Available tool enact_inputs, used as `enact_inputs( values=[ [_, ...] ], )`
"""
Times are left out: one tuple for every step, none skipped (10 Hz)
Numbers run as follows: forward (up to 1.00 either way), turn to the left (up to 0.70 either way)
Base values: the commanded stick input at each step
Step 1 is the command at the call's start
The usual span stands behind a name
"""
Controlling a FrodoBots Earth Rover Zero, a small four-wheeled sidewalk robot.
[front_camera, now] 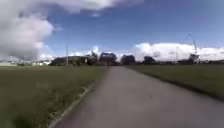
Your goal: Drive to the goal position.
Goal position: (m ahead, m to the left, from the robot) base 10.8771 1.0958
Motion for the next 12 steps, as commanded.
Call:
enact_inputs(
  values=[
    [0.70,0.00],
    [0.70,0.00],
    [0.70,0.00],
    [0.70,0.00],
    [0.70,0.00],
    [0.70,0.00],
    [0.70,0.00],
    [0.70,0.00],
    [0.70,0.00],
    [0.70,0.00],
    [0.70,0.00],
    [0.70,0.00]
  ],
)
